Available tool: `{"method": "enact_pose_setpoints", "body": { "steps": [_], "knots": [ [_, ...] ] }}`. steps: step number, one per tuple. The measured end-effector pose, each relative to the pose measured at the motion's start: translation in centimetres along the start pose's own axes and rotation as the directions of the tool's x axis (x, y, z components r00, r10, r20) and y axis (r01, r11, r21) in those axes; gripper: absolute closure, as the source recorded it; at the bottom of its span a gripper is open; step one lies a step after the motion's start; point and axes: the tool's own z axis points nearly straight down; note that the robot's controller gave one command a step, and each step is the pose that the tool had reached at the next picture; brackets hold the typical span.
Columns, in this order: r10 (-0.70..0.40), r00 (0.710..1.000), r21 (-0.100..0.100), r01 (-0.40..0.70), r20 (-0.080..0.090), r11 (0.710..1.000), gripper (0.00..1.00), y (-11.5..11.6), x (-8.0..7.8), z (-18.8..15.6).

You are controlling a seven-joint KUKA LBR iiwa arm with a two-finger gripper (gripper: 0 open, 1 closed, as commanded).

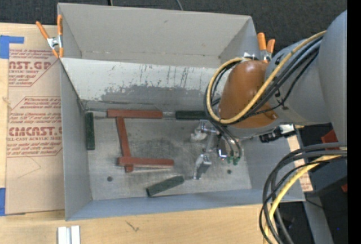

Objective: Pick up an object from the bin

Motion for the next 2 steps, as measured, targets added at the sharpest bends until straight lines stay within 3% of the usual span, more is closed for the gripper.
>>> {"method": "enact_pose_setpoints", "body": {
  "steps": [1,2],
  "knots": [
    [0.042,0.999,0.000,-0.042,-0.005,0.999,0.00,2.03,1.93,1.20],
    [-0.114,0.993,0.001,0.114,-0.001,0.993,0.00,2.99,1.93,1.54]
  ]
}}
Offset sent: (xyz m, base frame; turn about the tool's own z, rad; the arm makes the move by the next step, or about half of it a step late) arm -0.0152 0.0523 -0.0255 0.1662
